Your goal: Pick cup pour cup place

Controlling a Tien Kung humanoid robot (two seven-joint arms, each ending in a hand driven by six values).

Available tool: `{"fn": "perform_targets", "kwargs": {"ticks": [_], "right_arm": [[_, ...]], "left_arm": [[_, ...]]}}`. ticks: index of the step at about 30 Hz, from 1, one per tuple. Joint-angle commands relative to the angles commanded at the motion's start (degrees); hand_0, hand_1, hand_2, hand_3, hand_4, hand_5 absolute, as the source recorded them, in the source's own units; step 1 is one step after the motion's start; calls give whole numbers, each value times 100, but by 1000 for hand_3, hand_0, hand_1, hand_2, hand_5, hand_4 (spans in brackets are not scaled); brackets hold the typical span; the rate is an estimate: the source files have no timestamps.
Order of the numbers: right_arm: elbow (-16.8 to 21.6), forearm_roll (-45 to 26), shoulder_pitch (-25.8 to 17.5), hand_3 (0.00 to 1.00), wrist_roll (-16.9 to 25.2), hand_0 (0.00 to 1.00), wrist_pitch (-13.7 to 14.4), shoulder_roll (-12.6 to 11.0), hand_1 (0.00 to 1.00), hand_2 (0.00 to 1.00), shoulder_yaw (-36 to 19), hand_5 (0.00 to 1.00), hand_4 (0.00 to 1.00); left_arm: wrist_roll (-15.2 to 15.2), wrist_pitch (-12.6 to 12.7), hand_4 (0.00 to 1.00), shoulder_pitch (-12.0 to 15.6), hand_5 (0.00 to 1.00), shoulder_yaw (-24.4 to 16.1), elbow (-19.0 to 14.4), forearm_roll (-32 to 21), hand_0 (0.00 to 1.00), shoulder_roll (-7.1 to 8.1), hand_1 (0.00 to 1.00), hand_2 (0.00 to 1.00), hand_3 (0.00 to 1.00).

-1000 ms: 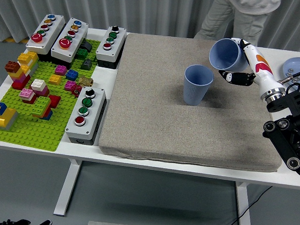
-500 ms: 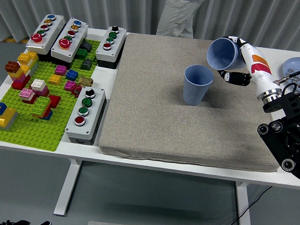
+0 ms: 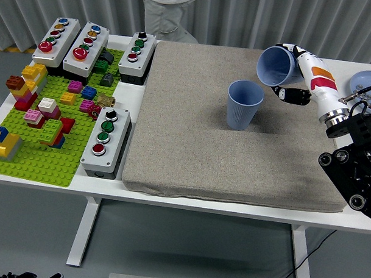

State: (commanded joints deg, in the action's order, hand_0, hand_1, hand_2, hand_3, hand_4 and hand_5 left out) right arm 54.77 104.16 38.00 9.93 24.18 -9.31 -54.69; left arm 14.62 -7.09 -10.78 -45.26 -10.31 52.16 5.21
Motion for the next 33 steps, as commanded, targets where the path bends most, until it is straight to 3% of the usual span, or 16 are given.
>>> {"fn": "perform_targets", "kwargs": {"ticks": [33], "right_arm": [[78,266,332,660,-397,818,503,-215,726,625,877,98,763]], "left_arm": [[5,5,505,-41,967,-44,0,11,776,13,756,809,646]]}}
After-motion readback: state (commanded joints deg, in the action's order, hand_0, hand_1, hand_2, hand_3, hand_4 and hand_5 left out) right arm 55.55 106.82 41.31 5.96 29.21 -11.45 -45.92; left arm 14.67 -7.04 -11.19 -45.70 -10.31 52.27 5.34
